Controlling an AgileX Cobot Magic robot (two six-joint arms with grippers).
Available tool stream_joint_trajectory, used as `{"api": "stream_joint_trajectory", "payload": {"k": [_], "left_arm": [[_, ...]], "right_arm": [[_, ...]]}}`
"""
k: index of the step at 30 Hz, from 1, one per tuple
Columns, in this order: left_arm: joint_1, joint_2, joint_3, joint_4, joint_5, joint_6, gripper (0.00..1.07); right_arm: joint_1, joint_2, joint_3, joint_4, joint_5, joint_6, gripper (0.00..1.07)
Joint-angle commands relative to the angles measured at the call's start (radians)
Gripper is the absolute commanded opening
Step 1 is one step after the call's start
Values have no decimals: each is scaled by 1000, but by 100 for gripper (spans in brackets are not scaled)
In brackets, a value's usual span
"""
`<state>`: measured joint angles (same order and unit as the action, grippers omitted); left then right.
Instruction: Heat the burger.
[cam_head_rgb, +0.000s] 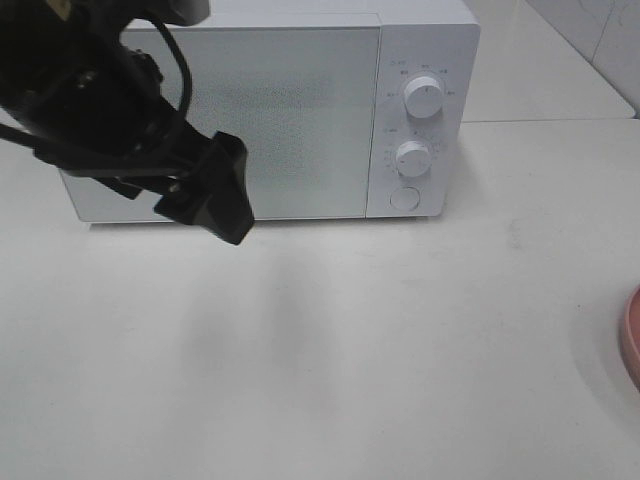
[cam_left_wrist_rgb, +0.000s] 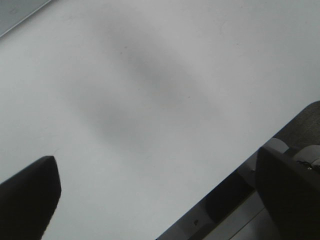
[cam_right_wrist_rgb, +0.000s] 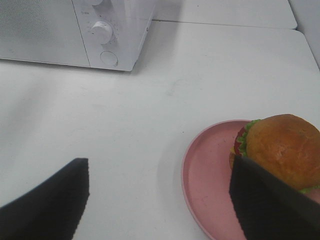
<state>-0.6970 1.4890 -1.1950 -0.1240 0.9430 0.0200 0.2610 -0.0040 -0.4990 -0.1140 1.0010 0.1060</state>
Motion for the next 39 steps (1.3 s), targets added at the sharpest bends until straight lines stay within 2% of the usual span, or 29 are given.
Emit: {"api": "stream_joint_trajectory", "payload": {"k": [1, 2, 3, 5, 9, 10, 11, 13, 14, 16, 17, 18, 19, 20, 22, 23, 25, 27, 31, 34, 36, 37, 39], "left_arm": [[2, -54, -6, 94, 79, -109, 99], [2, -77, -6, 149, 126, -150, 99], [2, -77, -6, 149, 126, -150, 99], [2, -109, -6, 221, 194, -192, 99], [32, -134, -6, 240, 224, -206, 99], [76, -153, -6, 210, 226, -197, 99], [76, -153, -6, 210, 226, -197, 99], [183, -185, -6, 148, 237, -146, 99], [183, -185, -6, 148, 237, -146, 99], [306, -206, -6, 94, 265, -71, 99], [306, -206, -6, 94, 265, -71, 99], [392, -216, -6, 68, 294, -20, 99], [485, -228, -6, 54, 322, 7, 99], [485, -228, -6, 54, 322, 7, 99], [594, -249, -5, 28, 349, 21, 99], [594, -249, -5, 28, 349, 21, 99], [664, -283, 22, -12, 345, 21, 99], [677, -296, 38, -22, 342, 20, 99], [699, -385, 159, 16, 336, 23, 99], [699, -407, 185, 20, 332, 23, 99], [699, -501, 288, 25, 310, 23, 99], [699, -501, 288, 25, 310, 23, 99], [697, -585, 363, 23, 285, 23, 99]], "right_arm": [[-5, -28, 1, -2, -1, -12, 75], [-5, -28, 1, -2, -1, -12, 75], [-5, -28, 1, -2, -1, -12, 75], [-5, -28, 1, -2, -1, -12, 75], [-5, -28, 1, -2, -1, -12, 75], [-5, -28, 1, -2, -1, -12, 75], [-5, -28, 1, -2, -1, -12, 75], [-5, -28, 1, -2, -1, -12, 75], [-5, -28, 1, -2, -1, -12, 75], [-5, -28, 1, -2, -1, -12, 75], [-5, -28, 1, -2, -1, -12, 75], [-5, -28, 1, -2, -1, -11, 75], [-5, -28, 1, -2, -1, -12, 75], [-5, -28, 1, -2, -1, -12, 75], [-5, -28, 1, -2, -1, -12, 75], [-5, -28, 1, -2, -1, -12, 75], [-5, -28, 1, -2, -1, -12, 75], [-5, -28, 1, -2, -1, -12, 75], [-5, -28, 1, -2, -1, -12, 75], [-5, -28, 1, -2, -1, -12, 75], [-5, -28, 1, -2, -1, -12, 75], [-5, -28, 1, -2, -1, -12, 75], [-5, -28, 1, -2, -1, -12, 75]]}}
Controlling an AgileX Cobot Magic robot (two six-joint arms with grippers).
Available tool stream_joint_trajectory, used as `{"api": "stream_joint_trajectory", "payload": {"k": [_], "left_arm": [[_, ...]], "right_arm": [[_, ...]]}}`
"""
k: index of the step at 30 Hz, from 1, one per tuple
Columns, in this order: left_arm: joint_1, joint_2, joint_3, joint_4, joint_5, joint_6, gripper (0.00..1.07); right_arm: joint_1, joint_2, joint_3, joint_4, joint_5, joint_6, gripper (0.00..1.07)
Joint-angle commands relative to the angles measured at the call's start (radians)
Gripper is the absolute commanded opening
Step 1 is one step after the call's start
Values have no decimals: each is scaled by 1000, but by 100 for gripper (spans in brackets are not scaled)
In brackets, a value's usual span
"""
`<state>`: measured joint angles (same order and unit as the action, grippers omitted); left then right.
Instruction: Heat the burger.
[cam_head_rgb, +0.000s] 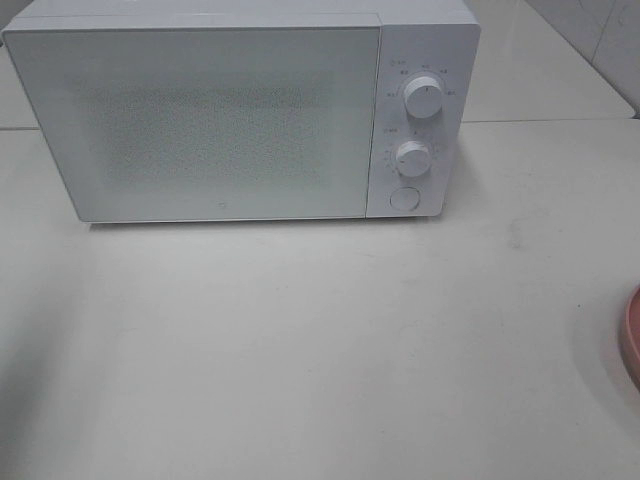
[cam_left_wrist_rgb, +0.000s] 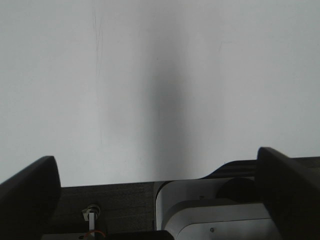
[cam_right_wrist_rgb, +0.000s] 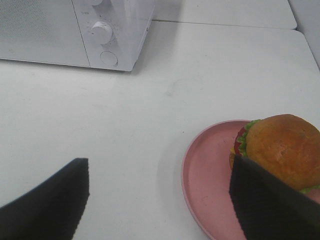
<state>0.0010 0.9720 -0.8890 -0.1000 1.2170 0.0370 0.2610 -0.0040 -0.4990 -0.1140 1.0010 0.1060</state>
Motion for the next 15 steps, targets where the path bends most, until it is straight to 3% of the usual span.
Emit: {"api": "stream_joint_trajectory", "payload": {"k": [1, 6, 15], "left_arm": [[-1, -68, 57, -1, 11, 6, 99], [-1, -285, 186, 0, -47, 10, 99], [-1, -578, 276, 19, -67, 10, 99]], "right_arm": [[-5, -28, 1, -2, -1, -12, 75], [-5, -28, 1, -2, -1, -12, 75], [-5, -28, 1, -2, -1, -12, 75]]}}
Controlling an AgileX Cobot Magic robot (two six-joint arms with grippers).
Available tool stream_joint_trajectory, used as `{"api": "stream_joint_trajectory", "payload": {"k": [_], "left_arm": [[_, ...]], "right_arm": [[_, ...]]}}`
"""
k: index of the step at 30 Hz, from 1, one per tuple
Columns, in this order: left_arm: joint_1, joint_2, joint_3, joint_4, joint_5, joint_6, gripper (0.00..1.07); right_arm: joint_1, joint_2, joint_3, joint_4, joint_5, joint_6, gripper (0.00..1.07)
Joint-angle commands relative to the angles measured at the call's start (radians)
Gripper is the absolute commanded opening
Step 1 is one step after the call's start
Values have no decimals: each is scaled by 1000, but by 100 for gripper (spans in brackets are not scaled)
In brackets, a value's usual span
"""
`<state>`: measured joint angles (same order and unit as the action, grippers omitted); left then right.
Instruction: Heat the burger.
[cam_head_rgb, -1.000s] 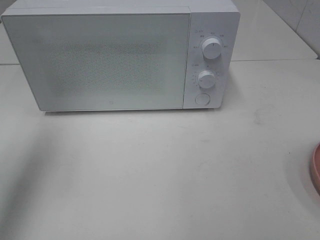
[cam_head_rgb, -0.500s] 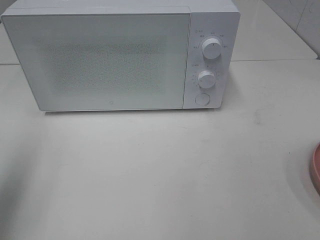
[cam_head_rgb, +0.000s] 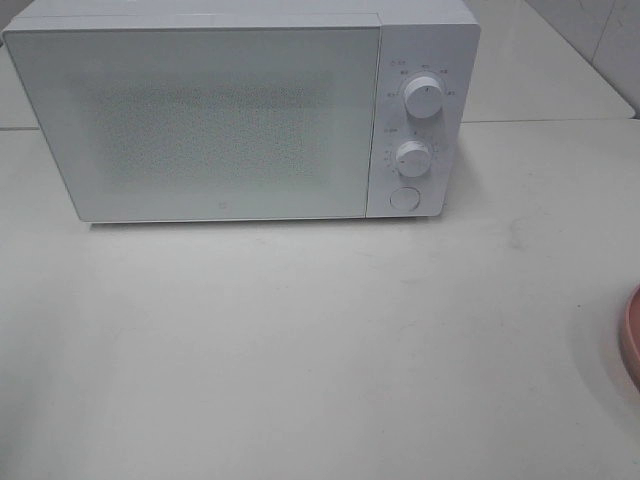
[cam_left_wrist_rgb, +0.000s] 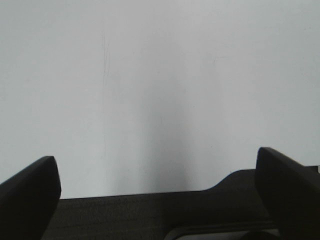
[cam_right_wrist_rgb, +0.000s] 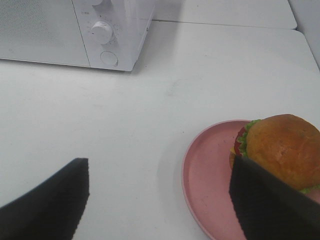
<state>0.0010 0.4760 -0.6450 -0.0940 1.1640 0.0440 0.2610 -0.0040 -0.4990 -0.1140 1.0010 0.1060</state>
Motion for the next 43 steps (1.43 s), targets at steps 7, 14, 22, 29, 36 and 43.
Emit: {"api": "stream_joint_trajectory", "payload": {"k": [7, 14, 22, 29, 36, 43], "left_arm": [[-1, -329, 93, 50, -50, 2, 99], [-1, -510, 129, 39, -95, -1, 99], [-1, -505, 129, 38, -95, -1, 99], [-1, -507, 129, 38, -95, -1, 98], [-1, -506, 129, 38, -95, -1, 98], [-1, -506, 129, 38, -95, -1, 98]], "right_arm": [[-5, -28, 1, -2, -1, -12, 75], [-5, -28, 1, -2, -1, -12, 75], [-5, -24, 1, -2, -1, -12, 75], [-5, -24, 1, -2, -1, -12, 75], [-5, -24, 1, -2, -1, -12, 75], [-5, -24, 1, -2, -1, -12, 75]]}}
